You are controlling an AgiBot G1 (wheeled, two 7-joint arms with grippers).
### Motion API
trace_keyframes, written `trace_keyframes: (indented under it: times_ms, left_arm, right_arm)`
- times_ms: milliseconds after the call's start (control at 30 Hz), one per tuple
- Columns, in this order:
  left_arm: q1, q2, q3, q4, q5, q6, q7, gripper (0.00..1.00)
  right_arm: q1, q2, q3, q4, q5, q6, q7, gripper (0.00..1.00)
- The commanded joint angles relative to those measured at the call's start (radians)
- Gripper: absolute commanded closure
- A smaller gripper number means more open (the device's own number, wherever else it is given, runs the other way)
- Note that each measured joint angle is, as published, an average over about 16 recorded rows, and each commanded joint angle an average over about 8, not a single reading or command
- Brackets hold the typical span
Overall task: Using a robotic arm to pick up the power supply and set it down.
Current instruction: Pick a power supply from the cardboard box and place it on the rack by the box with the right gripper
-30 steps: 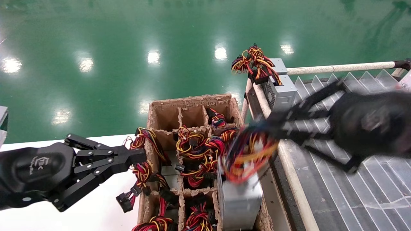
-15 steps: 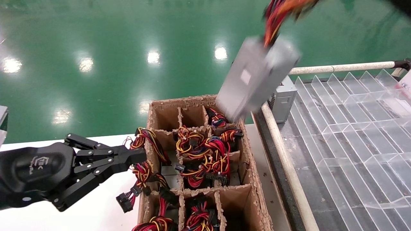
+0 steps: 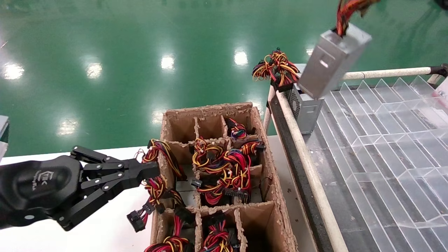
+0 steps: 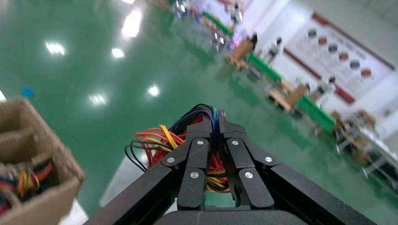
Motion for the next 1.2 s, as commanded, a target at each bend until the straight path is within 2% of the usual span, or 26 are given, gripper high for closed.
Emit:
trace_keyframes:
  times_ms: [33,400,667,1200]
  left_arm:
    - [0.000,0.000,0.000,0.000,0.000,0.000,0.000,1.00]
    - [0.000,0.000,0.000,0.000,0.000,0.000,0.000,1.00]
    - [0.000,0.000,0.000,0.000,0.000,0.000,0.000,1.00]
    - [0.000,0.000,0.000,0.000,0.000,0.000,0.000,1.00]
  right_arm:
    - [0.003,0.010,-0.014,-0.003,-0.032,0.013,0.022,1.00]
    - [-0.080,0.034,-0.044,-0.015,-0.069,0.064,0.087,1.00]
    - [-0.116,0.001,-0.059,-0.041,-0.081,0.099,0.085,1.00]
    - [-0.123,-0.070,-0.099,-0.056,-0.156,0.179,0.110,1.00]
